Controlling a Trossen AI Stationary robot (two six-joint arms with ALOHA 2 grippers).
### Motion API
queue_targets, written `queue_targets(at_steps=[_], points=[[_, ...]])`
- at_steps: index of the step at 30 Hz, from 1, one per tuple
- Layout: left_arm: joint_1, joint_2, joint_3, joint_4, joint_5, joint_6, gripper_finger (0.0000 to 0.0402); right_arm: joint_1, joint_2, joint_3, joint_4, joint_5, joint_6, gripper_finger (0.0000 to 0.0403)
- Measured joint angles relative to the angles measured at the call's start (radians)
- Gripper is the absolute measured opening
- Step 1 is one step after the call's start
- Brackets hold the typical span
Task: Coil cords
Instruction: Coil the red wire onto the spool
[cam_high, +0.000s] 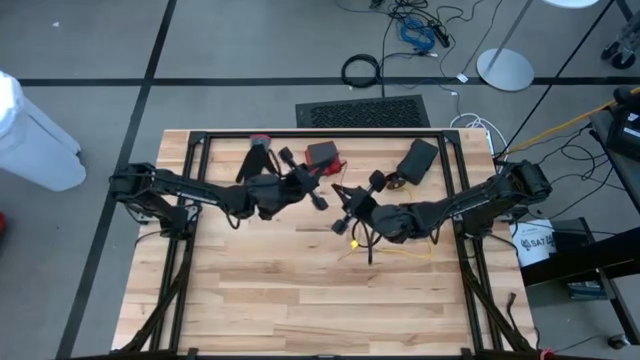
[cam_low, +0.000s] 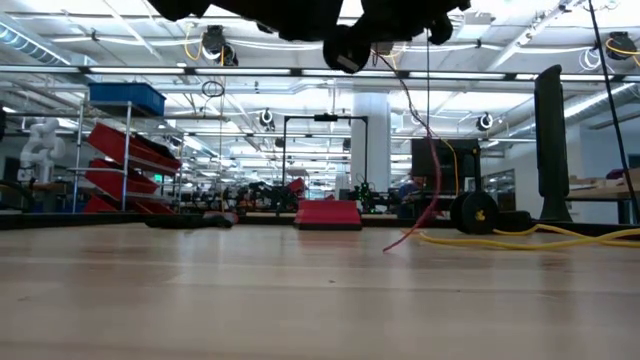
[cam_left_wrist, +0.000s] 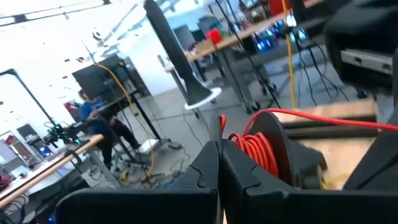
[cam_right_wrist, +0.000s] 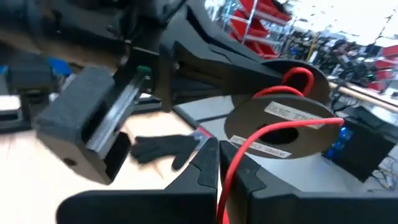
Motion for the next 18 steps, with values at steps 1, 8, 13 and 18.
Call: queue_targets(at_steps=[1, 8, 13, 18], points=[[0.000, 0.000, 0.000, 0.016, -0.002, 0.001, 0.0000, 0.000, 0.000, 0.000, 0.020, 0.006, -0.016, 0.0000], [0.002, 0.000, 0.000, 0.082, -0.004, 0.000, 0.0000, -0.006, 0.004, 0.000, 0.136, 0.008, -0.098, 0.0000], [0.006, 0.024, 0.000, 0.030, -0.005, 0.054, 0.0000, 0.000, 0.005, 0.000, 0.143, 0.014, -0.119, 0.0000], [0.005, 0.060, -0.002, 0.001, 0.007, 0.106, 0.0000, 0.002, 0.005, 0.000, 0.139, 0.013, -0.117, 0.0000]])
